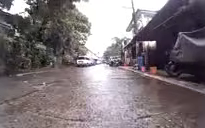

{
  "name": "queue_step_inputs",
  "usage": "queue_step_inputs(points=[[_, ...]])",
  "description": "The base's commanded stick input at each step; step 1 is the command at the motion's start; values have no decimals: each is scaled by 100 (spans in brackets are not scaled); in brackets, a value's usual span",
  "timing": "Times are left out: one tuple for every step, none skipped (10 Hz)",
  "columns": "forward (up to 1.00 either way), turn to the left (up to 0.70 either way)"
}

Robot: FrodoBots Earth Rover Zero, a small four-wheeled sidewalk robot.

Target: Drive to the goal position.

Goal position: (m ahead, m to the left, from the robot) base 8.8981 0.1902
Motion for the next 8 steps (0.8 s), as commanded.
queue_step_inputs(points=[[100,0],[100,0],[100,0],[100,0],[100,0],[100,0],[100,0],[100,0]])
